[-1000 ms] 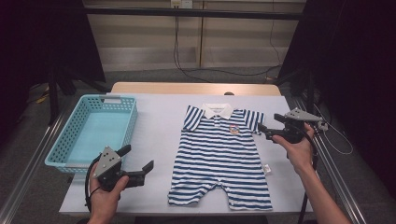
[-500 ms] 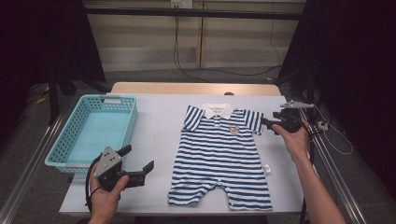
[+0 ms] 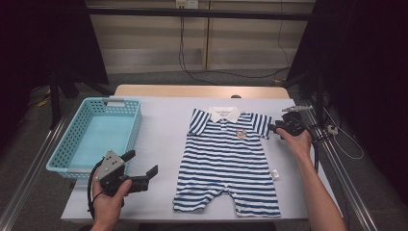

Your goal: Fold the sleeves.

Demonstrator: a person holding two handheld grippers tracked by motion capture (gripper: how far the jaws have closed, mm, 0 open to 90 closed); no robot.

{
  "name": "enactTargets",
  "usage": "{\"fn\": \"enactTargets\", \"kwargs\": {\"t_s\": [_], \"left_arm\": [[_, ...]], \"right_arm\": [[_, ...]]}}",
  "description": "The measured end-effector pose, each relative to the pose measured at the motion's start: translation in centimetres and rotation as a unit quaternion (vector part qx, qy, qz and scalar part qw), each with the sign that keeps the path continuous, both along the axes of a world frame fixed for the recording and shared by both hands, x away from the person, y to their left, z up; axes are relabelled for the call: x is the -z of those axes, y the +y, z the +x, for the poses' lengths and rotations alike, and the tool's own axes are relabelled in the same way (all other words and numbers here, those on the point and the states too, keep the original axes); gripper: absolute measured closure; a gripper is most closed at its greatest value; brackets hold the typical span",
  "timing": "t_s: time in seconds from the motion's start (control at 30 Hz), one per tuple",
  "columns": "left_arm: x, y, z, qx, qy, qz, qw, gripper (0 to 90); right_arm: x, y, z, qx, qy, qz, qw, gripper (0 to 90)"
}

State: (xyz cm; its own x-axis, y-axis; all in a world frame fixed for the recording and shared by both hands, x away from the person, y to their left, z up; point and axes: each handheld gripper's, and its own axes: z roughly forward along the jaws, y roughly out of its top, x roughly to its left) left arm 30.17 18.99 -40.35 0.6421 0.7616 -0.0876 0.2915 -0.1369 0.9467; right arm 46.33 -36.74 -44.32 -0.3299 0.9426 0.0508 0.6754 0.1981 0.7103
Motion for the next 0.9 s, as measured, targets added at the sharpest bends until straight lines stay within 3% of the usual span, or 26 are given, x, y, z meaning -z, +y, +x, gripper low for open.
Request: {"fn": "enactTargets", "kwargs": {"t_s": [0.17,0.3,0.37,0.43,0.57,0.67,0.8,0.9], "left_arm": [[0.0,0.0,0.0,0.001,0.001,0.001,1.0,3.0],[0.0,0.0,0.1,0.0,-0.001,-0.002,1.0,3.1],[0.0,0.0,0.1,-0.002,0.001,0.002,1.0,3.3],[0.1,-0.1,0.2,0.0,0.002,0.002,1.0,3.3],[0.1,-0.1,0.2,0.004,0.0,0.001,1.0,3.3],[0.1,-0.2,0.2,0.002,0.003,-0.001,1.0,3.3],[0.1,-0.1,0.3,0.003,0.0,-0.001,1.0,3.3],[0.1,-0.1,0.3,0.004,0.0,0.0,1.0,3.3]], "right_arm": [[0.9,-0.4,0.4,-0.004,0.005,-0.009,0.9999,61.5],[1.4,-0.2,0.5,0.002,0.013,0.011,0.9998,65.3],[1.4,-0.1,0.7,-0.002,0.007,0.007,0.9999,66.0],[1.3,0.2,0.6,0.007,0.022,0.015,0.9996,66.8],[1.4,0.1,0.6,0.007,0.02,0.019,0.9996,69.2],[1.4,0.1,0.8,0.005,0.019,0.016,0.9997,75.4],[1.3,0.4,0.8,0.016,0.032,0.03,0.9989,81.0],[1.4,0.5,1.0,0.012,0.026,0.032,0.9991,87.8]]}}
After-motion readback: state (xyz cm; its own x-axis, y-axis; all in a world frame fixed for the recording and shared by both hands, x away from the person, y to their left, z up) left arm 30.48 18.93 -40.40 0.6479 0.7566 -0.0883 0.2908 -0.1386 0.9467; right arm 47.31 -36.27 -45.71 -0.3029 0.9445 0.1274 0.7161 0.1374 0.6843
